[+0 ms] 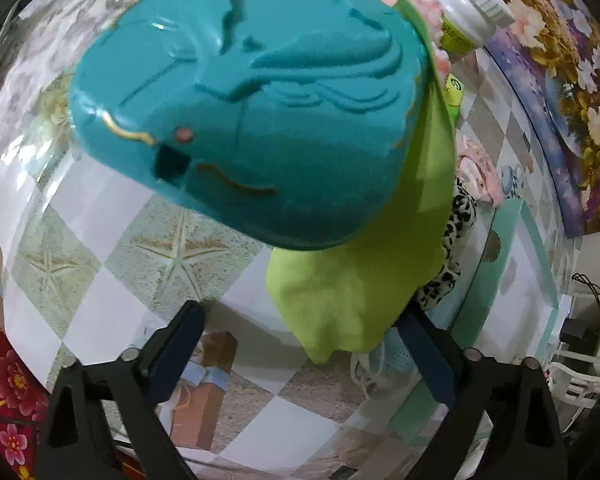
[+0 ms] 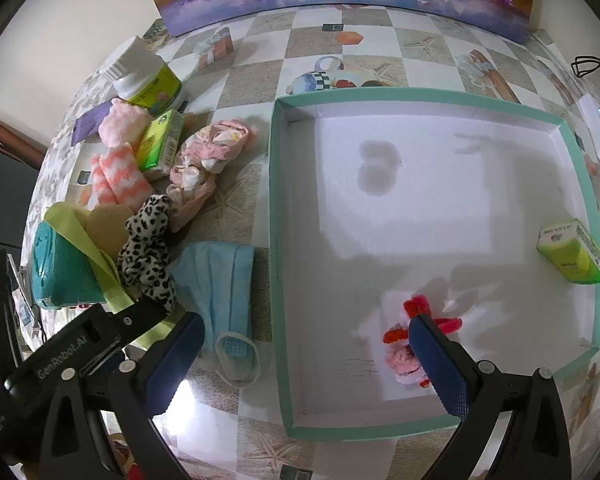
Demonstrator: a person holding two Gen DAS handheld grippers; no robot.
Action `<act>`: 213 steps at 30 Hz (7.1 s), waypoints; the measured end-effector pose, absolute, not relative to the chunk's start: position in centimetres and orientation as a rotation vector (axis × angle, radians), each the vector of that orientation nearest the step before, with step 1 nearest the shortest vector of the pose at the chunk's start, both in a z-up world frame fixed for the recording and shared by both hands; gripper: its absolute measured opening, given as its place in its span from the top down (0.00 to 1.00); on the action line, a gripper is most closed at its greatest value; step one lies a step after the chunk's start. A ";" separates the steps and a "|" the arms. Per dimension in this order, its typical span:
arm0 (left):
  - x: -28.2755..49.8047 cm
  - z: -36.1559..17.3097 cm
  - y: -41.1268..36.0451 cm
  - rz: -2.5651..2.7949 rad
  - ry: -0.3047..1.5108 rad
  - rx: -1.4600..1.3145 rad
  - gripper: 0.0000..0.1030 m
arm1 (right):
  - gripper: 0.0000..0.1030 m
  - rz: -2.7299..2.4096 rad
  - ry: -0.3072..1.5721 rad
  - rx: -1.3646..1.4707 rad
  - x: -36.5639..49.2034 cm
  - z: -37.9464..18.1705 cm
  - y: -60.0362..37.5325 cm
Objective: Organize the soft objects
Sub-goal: 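Grasp the lime-green cloth under the teal box with the left gripper while the right grasps the blue mask, then pull the lime-green cloth out from under the teal box with the left gripper, then carry the green cloth into the tray with the left gripper while the right carries the blue mask there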
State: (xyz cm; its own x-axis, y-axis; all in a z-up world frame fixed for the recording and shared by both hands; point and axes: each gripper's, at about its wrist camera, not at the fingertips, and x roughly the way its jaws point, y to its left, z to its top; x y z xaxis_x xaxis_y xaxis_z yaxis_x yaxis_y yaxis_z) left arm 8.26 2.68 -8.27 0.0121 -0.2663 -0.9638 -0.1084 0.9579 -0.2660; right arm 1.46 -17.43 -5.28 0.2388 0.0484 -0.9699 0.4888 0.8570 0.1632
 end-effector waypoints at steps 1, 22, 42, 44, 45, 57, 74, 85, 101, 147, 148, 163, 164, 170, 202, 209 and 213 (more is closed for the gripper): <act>8.2 -8.2 2.6 -0.136 1.559 -0.297 0.19 | 0.00 -0.317 1.308 0.486 1.4 -5.2 -17.4; 8.6 -8.5 4.5 -0.199 1.576 -0.572 0.92 | 0.13 -0.099 1.199 0.378 3.8 -4.7 -12.9; 8.9 -9.4 8.8 -0.132 1.614 -0.650 0.92 | 0.46 -0.067 1.318 0.101 5.2 -9.5 -7.2; 8.8 -9.2 8.7 -0.130 1.616 -0.650 0.92 | 0.53 -0.077 1.310 0.091 5.2 -9.5 -7.1; 8.8 -9.3 8.6 -0.129 1.618 -0.648 0.92 | 0.60 -0.080 1.308 0.096 5.3 -9.4 -7.0; 8.5 -9.9 7.4 -0.137 1.617 -0.586 0.92 | 0.78 -0.106 1.264 0.201 5.3 -8.4 -9.4; 8.7 -5.8 4.9 -0.247 1.472 -0.528 0.97 | 0.82 -0.097 1.197 0.311 4.0 -5.0 -12.9; 9.4 -3.1 4.7 -0.303 1.381 -0.511 0.98 | 0.82 -0.090 1.130 0.343 3.8 -3.1 -13.1; 9.4 -5.8 3.9 -0.249 1.520 -0.419 0.98 | 0.82 -0.111 1.156 0.368 3.5 -3.2 -14.0; 9.3 -1.2 4.4 -0.303 1.333 -0.393 0.92 | 0.82 -0.085 1.059 0.432 2.6 0.0 -15.1; 9.1 -0.4 4.4 -0.320 1.309 -0.394 0.92 | 0.82 -0.082 1.041 0.438 2.5 0.6 -15.2; 5.9 8.3 -0.2 -0.594 0.998 -0.326 0.92 | 0.81 -0.182 0.772 0.446 -2.0 8.5 -18.5; 5.7 8.4 -0.9 -0.608 0.992 -0.312 0.92 | 0.81 -0.226 0.766 0.426 -2.4 8.7 -19.0; 3.5 8.1 -5.0 -0.683 0.980 -0.198 0.92 | 0.81 -0.400 0.773 0.393 -4.3 8.0 -22.1; 1.7 -5.9 -14.4 -0.626 1.347 0.181 0.92 | 0.80 -0.614 1.256 0.543 -5.9 -6.8 -30.2; 1.7 -6.8 -14.4 -0.604 1.389 0.189 0.89 | 0.63 -0.621 1.305 0.539 -6.0 -8.1 -30.1; 1.6 -6.9 -14.3 -0.609 1.400 0.180 0.83 | 0.46 -0.645 1.313 0.539 -6.3 -8.3 -30.3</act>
State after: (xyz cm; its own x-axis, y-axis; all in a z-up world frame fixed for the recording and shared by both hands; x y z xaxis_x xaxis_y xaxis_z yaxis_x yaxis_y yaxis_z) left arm 1.63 -14.32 -6.89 0.0470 -0.2935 -0.9548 0.4990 0.8349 -0.2321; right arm -6.34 -30.33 -8.32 0.1297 -0.1259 -0.9835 0.7018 0.7123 0.0014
